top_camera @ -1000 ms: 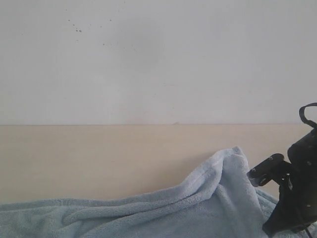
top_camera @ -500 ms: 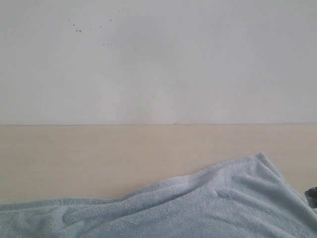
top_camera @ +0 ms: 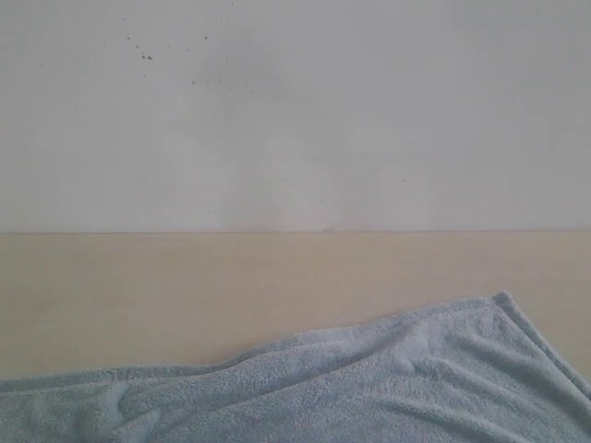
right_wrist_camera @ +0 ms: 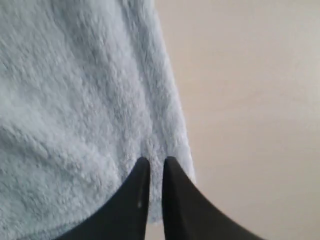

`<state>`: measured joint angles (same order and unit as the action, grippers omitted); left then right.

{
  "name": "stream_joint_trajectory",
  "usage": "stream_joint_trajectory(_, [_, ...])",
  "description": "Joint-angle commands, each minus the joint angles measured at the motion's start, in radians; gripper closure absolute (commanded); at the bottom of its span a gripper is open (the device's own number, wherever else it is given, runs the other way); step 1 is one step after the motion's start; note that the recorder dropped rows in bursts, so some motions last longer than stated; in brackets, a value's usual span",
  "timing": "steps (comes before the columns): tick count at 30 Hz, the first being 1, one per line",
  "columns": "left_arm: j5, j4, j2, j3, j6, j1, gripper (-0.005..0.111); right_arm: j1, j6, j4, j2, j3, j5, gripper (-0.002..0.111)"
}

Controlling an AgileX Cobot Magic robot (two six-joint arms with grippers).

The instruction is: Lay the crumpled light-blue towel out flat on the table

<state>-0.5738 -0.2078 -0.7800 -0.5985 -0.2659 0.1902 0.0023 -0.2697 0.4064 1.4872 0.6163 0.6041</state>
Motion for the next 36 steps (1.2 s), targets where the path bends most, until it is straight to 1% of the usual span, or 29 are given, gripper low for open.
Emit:
stream_joint_trajectory(1, [-0.001,0.008,0.006,0.003,0.006,0.008,0.074,-0.005,0.095,0.006,-0.042,0.074,-0.067,0.099])
stream_joint_trajectory(6, [-0.001,0.008,0.006,0.003,0.006,0.008,0.074,-0.005,0.106,0.016,0.053,0.234,-0.035,0.099])
stream_joint_trajectory(9, [0.002,0.01,0.006,0.003,0.013,0.008,0.074,-0.002,0.171,-0.063,0.119,0.325,-0.028,0.099])
stream_joint_trajectory(11, [0.011,0.01,0.006,0.003,0.015,0.008,0.074,-0.002,0.291,-0.171,0.174,0.379,-0.018,0.099])
stream_joint_trajectory(13, [0.027,0.01,0.006,0.003,0.036,0.008,0.074,-0.002,0.371,-0.251,0.228,0.427,-0.001,0.099])
stream_joint_trajectory(19, [0.028,0.01,0.006,0.003,0.059,0.008,0.074,-0.002,0.4,-0.266,0.373,0.559,0.036,0.099])
stream_joint_trajectory(26, [0.028,0.01,0.006,0.003,0.076,0.008,0.074,-0.002,0.444,-0.31,0.437,0.58,0.028,0.099])
stream_joint_trajectory(32, [0.028,0.01,0.006,0.003,0.076,0.008,0.074,-0.002,0.515,-0.397,0.47,0.583,0.024,0.099])
stream_joint_trajectory(36, [0.028,0.01,0.006,0.003,0.076,0.008,0.074,-0.002,0.519,-0.399,0.482,0.583,0.012,0.099])
